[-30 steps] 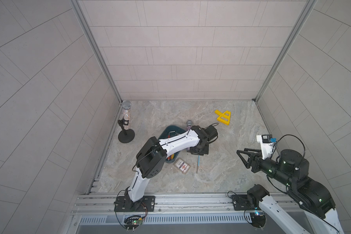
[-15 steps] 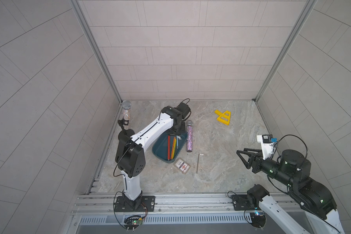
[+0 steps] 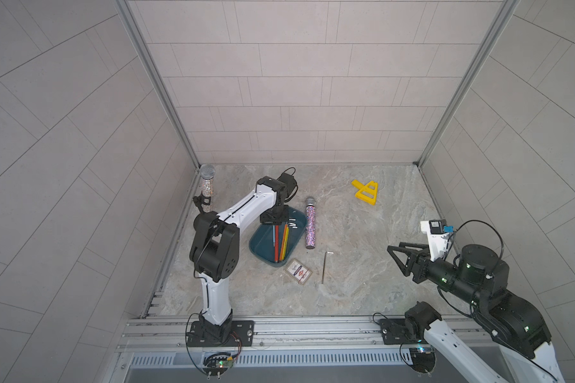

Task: Put the hex key on the desktop into the storage box
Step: Place the Allen key in the storage box, then pick up the Allen key from the center of the board.

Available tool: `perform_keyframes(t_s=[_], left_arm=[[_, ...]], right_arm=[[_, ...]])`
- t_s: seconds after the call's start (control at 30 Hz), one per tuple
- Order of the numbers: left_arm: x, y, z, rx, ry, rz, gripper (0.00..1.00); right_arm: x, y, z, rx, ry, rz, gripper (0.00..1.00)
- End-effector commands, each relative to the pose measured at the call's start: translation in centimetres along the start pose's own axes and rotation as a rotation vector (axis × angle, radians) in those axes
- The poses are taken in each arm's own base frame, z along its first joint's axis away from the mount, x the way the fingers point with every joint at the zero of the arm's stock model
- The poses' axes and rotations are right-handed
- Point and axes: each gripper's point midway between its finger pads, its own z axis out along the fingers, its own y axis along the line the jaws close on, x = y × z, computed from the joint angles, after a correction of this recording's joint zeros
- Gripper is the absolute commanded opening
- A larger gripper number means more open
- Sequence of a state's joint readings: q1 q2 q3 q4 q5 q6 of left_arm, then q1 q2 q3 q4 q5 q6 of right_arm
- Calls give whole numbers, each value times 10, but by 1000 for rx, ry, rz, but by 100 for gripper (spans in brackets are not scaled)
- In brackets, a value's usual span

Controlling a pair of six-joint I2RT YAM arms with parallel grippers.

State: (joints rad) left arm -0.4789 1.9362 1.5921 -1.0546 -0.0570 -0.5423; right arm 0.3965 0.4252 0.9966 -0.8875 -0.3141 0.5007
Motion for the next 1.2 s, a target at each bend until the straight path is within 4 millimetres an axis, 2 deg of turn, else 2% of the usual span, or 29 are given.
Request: perform_keyframes(t_s=[0.0, 0.13, 0.33, 0.43, 0.57, 0.7, 0.9, 1.0, 1.17], left_arm=[[7, -12, 17, 16, 30, 24, 0], [12, -21, 29, 29, 45, 32, 0], [19, -25, 51, 14, 86, 50, 0], [21, -26, 55, 11, 90, 54, 1], [22, -25, 52, 2, 78, 53, 23], [18, -25, 43, 2, 52, 53, 29], [15, -32, 9, 2, -12, 54, 29], [20, -44, -8, 23, -31, 61, 29], [37, -77, -30, 71, -54, 89, 32]], right_arm=[[-4, 2, -3, -2, -9, -10, 58], [-3, 1, -3, 3, -6, -9, 59], [-3, 0, -3, 7, -6, -6, 59], [-3, 0, -3, 9, -7, -6, 58], [-1, -1, -2, 11, -1, -4, 59], [-2, -1, -1, 12, -1, -4, 58], [-2, -1, -1, 10, -1, -4, 58], [-1, 0, -2, 5, -1, -4, 58], [-1, 2, -3, -4, -3, -5, 58]])
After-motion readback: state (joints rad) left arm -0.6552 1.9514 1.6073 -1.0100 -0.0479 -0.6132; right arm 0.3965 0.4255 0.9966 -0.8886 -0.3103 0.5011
